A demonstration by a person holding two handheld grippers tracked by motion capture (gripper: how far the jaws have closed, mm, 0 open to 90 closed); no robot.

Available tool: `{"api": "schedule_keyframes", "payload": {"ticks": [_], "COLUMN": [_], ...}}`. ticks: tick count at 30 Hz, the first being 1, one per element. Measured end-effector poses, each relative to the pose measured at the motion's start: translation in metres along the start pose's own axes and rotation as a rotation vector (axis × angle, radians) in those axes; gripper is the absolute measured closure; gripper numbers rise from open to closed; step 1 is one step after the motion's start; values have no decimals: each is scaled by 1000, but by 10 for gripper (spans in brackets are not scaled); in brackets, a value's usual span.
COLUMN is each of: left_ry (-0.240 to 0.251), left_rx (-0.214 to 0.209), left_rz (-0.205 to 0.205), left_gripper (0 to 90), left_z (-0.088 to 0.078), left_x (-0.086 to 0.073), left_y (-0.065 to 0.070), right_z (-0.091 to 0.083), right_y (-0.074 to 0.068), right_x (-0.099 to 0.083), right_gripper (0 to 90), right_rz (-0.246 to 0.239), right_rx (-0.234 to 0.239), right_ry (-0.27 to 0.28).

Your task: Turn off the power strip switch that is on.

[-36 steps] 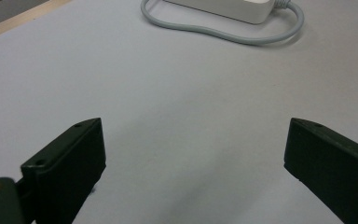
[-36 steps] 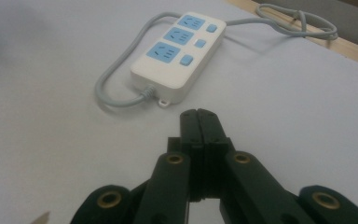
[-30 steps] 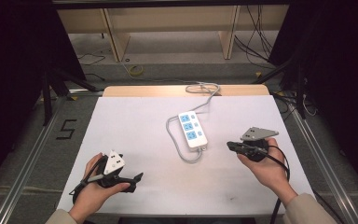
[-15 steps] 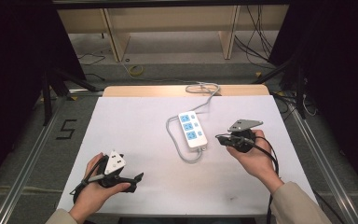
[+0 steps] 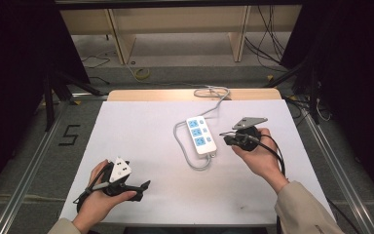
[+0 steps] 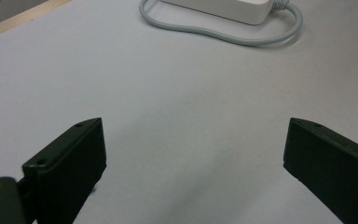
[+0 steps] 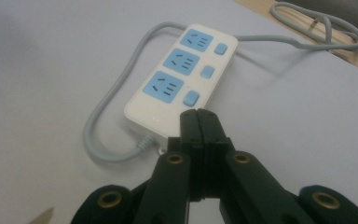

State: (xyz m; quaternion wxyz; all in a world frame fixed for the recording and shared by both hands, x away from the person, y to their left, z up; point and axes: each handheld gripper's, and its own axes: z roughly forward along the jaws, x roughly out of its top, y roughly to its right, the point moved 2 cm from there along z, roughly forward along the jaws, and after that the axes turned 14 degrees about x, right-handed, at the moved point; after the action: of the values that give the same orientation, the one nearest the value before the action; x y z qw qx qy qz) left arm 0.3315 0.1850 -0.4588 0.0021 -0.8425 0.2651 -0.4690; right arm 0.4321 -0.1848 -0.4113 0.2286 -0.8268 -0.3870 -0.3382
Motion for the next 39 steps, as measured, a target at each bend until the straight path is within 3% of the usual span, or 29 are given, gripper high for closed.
{"api": "schedule_keyframes", "payload": {"ticks": [12,39], "left_ry": [1,-3], "left_rx": [-3,-1], "left_rz": [1,5], "left_gripper": [54,58], "left_z": [0,2], "left_x": [1,1], "left_y": [0,1], "right_z": [13,39], "right_y": [8,19], "right_x": [16,32], "right_gripper": [900,900], "right_rz": [17,34], "right_rx": [-10,-22], "right_ry": [-32,-87]}}
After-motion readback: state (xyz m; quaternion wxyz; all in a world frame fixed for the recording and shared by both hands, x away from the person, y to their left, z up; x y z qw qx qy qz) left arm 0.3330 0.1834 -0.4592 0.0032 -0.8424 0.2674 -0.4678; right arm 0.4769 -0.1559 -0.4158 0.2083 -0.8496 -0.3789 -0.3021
